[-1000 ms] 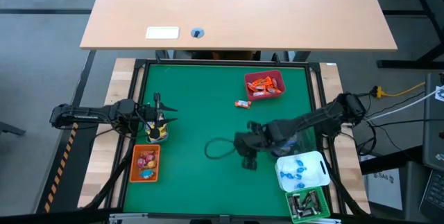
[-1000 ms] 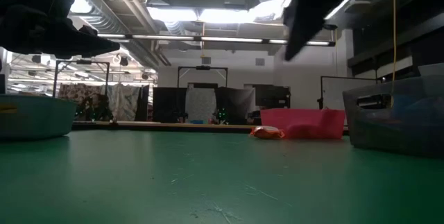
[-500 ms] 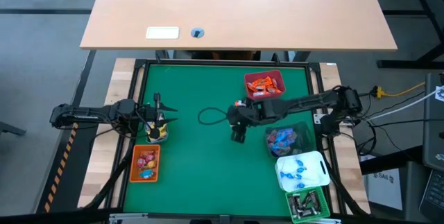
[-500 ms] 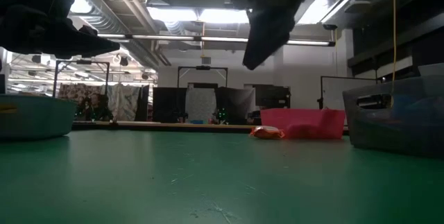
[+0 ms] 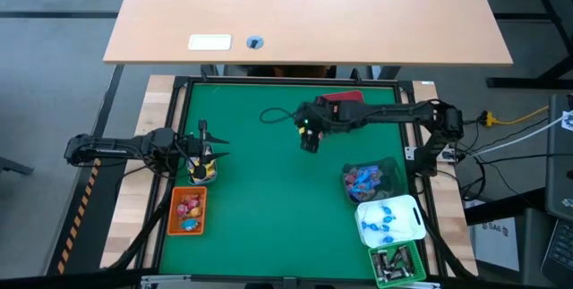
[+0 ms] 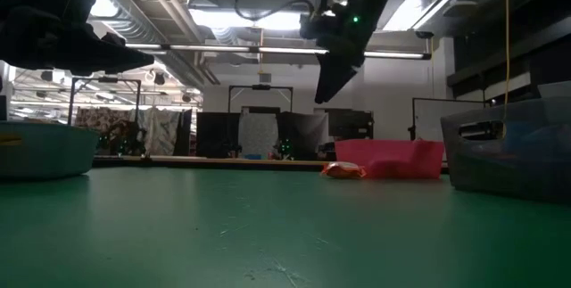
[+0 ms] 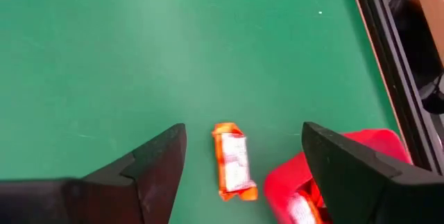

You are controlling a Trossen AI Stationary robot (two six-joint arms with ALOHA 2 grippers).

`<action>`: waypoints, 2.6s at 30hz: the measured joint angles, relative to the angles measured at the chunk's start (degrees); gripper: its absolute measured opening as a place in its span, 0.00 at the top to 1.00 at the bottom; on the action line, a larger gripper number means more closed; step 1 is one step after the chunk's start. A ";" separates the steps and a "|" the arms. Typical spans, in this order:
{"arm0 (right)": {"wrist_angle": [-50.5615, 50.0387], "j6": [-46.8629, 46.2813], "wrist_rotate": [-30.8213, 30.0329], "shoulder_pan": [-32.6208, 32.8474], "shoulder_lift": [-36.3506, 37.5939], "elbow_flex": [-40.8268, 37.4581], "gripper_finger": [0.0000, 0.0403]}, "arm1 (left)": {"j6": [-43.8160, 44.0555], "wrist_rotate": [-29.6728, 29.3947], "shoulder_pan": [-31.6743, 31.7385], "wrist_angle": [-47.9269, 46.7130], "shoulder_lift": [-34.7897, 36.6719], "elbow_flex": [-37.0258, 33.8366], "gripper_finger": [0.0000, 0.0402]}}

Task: Sort candy
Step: Put the orange chocolate bar into the red bin

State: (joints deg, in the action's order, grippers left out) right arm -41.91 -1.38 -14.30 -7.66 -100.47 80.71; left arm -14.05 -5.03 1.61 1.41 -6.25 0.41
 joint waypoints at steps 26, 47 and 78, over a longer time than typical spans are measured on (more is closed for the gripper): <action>2.37 18.12 8.25 -6.27 -5.97 0.00 0.29 | -0.01 -0.01 0.00 0.00 0.01 0.01 0.65; 0.63 18.36 8.98 -6.39 -16.76 0.20 0.29 | -0.01 0.01 -0.02 -0.02 -0.01 0.01 0.65; -16.45 17.74 12.35 -6.56 -16.84 14.62 0.79 | 0.01 0.01 0.00 0.00 -0.01 0.01 0.65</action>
State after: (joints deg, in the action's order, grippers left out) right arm -58.36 16.36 -1.96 -14.22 -117.31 95.33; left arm -14.04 -5.02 1.61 1.41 -6.26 0.43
